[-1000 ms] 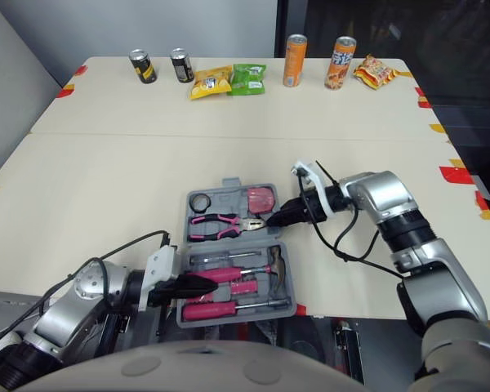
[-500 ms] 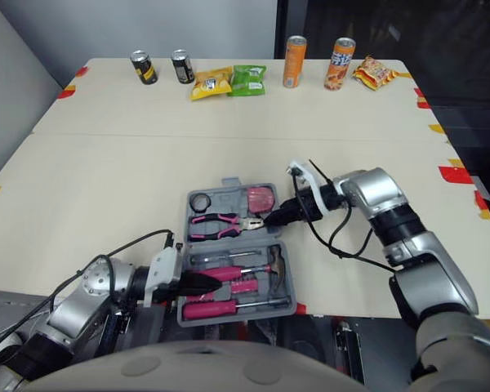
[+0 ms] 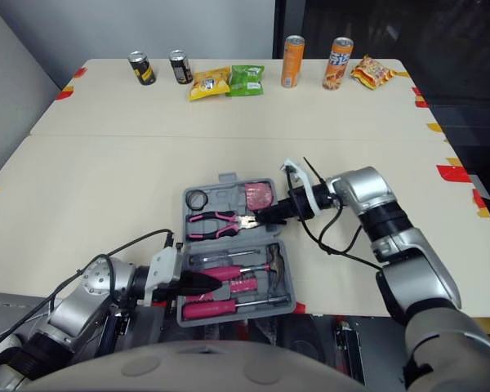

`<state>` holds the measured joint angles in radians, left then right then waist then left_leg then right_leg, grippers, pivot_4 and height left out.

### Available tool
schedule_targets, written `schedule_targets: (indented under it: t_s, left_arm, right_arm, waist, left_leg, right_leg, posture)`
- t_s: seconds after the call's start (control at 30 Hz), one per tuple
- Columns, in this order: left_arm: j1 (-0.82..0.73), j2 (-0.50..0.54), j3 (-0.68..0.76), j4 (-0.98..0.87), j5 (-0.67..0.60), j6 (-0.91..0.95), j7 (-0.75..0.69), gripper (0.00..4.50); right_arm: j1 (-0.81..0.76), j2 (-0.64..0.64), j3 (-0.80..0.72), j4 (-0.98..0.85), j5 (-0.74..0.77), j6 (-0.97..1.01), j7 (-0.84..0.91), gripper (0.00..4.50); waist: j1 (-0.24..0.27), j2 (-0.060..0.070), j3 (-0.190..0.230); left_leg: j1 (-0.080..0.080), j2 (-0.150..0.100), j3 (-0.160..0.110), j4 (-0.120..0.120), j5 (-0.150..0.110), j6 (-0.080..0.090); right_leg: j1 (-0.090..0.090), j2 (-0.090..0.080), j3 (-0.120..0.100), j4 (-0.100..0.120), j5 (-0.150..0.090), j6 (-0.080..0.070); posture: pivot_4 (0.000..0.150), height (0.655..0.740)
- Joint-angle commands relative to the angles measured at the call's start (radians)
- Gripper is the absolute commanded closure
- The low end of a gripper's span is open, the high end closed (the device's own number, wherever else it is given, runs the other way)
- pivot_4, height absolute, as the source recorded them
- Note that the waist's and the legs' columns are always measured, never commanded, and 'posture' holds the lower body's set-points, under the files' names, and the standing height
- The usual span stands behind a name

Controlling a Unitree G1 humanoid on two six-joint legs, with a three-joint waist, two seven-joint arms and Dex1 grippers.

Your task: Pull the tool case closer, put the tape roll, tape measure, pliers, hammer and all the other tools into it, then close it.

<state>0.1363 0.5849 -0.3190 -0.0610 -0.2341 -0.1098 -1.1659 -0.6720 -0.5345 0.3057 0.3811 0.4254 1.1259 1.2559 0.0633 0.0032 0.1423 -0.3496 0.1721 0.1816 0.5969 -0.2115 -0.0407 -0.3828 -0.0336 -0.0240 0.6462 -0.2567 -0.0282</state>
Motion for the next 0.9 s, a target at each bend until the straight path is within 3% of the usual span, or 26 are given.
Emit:
schedule_targets:
  t_s: [0.03, 0.4, 0.5, 0.63, 0.77, 0.83, 0.9]
  left_arm:
    - [0.017, 0.022, -0.007, 0.051, 0.044, 0.025, 0.021, 4.47]
    - [0.042, 0.055, 0.05, 0.095, -0.003, -0.098, -0.018, 4.47]
    - [0.085, 0.09, 0.09, 0.018, -0.07, -0.141, -0.063, 4.47]
    - [0.216, 0.2, 0.236, -0.253, -0.302, -0.034, -0.09, 4.47]
    - [0.449, 0.381, 0.623, -0.538, -0.718, 0.258, -0.098, 4.47]
    - [0.418, 0.452, 0.725, -0.457, -0.842, 0.397, -0.116, 4.47]
    - [0.324, 0.49, 0.733, -0.293, -0.847, 0.481, -0.138, 4.47]
  right_arm:
    - [-0.016, 0.014, -0.068, -0.052, 0.07, 0.023, 0.015, 0.0]
    - [0.035, -0.002, -0.212, -0.172, 0.204, 0.138, -0.032, 0.0]
    - [0.055, -0.008, -0.249, -0.222, 0.247, 0.173, -0.054, 0.0]
    - [0.087, -0.017, -0.292, -0.293, 0.303, 0.219, -0.082, 0.0]
    - [0.125, -0.039, -0.331, -0.37, 0.359, 0.259, -0.105, 0.0]
    - [0.152, -0.06, -0.353, -0.419, 0.395, 0.281, -0.112, 0.0]
    - [0.184, -0.085, -0.384, -0.48, 0.439, 0.308, -0.118, 0.0]
  waist:
    - [0.0, 0.0, 0.0]
    - [-0.004, 0.0, 0.0]
    - [-0.008, 0.0, 0.0]
    - [-0.006, -0.002, 0.002]
    - [0.002, -0.006, 0.006]
    - [0.011, 0.001, 0.007]
    - [0.026, 0.005, 0.01]
  left_leg:
    - [0.0, 0.0, 0.0, 0.0, 0.0, 0.0]
    - [-0.001, 0.001, 0.0, -0.003, 0.0, -0.001]
    - [-0.002, 0.002, 0.0, -0.003, 0.0, -0.002]
    - [-0.002, 0.005, 0.0, -0.003, 0.0, -0.006]
    - [-0.003, 0.007, 0.0, -0.004, -0.001, -0.012]
    - [-0.002, 0.007, 0.0, -0.006, -0.004, -0.017]
    - [-0.001, 0.006, 0.0, -0.007, -0.004, -0.017]
  right_leg:
    - [0.0, 0.0, 0.0, 0.0, 0.0, 0.0]
    - [-0.002, 0.002, 0.0, -0.001, -0.001, -0.001]
    - [-0.003, 0.003, 0.0, -0.001, -0.001, -0.001]
    - [-0.005, 0.005, 0.0, -0.002, -0.003, -0.003]
    - [-0.006, 0.008, -0.001, -0.004, -0.004, -0.005]
    - [-0.005, 0.009, 0.0, -0.006, -0.004, -0.006]
    - [-0.005, 0.009, 0.0, -0.006, -0.004, -0.005]
  posture:
    - [0.15, 0.74]
    - [0.15, 0.74]
    - [0.15, 0.74]
    - [0.15, 0.74]
    - [0.15, 0.74]
    - [0.15, 0.74]
    - [0.15, 0.74]
